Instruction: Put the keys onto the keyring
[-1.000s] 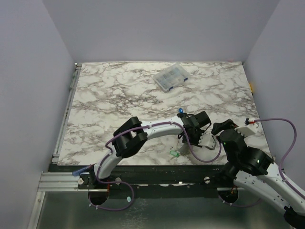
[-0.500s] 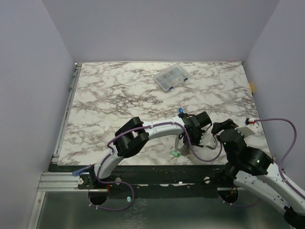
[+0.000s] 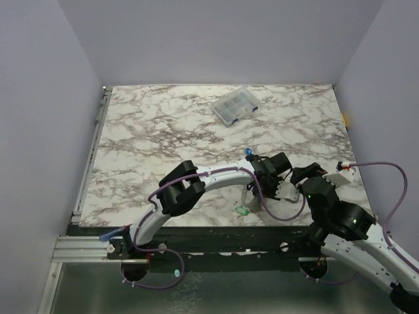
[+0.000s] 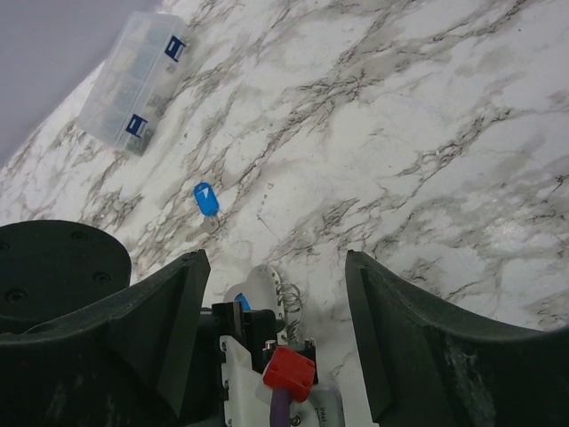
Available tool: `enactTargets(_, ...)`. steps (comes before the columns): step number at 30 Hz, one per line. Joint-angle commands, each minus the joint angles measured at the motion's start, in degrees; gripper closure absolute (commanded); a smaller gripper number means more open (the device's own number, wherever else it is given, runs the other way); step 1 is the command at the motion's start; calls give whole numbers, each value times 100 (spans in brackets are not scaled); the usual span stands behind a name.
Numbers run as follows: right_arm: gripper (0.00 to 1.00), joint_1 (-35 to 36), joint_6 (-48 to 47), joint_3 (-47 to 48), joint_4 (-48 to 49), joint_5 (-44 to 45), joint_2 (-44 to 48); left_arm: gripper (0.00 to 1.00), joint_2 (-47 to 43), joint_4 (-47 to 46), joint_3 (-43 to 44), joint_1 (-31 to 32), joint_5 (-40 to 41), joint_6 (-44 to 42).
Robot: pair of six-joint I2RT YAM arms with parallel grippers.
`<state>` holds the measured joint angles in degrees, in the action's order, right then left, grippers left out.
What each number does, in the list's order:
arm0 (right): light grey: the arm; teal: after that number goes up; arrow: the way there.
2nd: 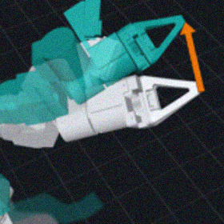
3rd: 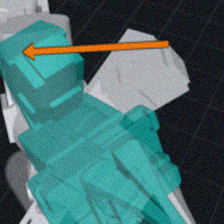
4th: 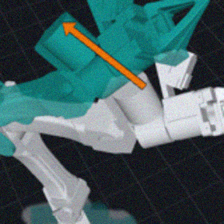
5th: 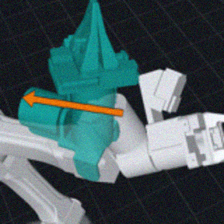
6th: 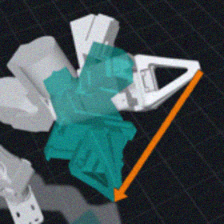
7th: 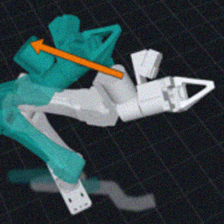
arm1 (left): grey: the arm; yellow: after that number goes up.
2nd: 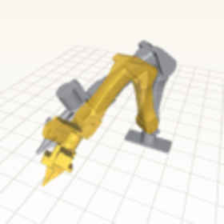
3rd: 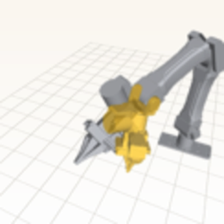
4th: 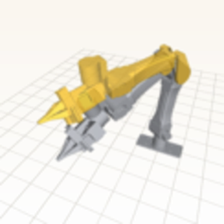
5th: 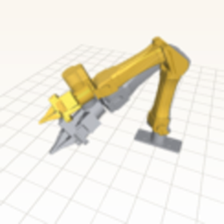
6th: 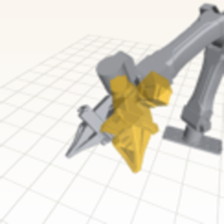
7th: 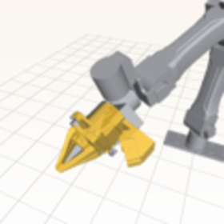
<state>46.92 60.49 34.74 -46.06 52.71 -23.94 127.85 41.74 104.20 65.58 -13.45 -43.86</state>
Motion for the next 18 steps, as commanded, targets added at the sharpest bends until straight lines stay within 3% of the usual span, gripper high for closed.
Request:
enactTargets(1,27,28,-24,-80,44,-59,17,69,29,-193,265,-59,44,233)
enactTargets(11,27,28,-28,-85,45,-68,18,69,142,-228,353,-56,11,337)
enactTargets(18,27,28,-28,-86,53,-88,9,76,222,-286,415,-54,41,414)
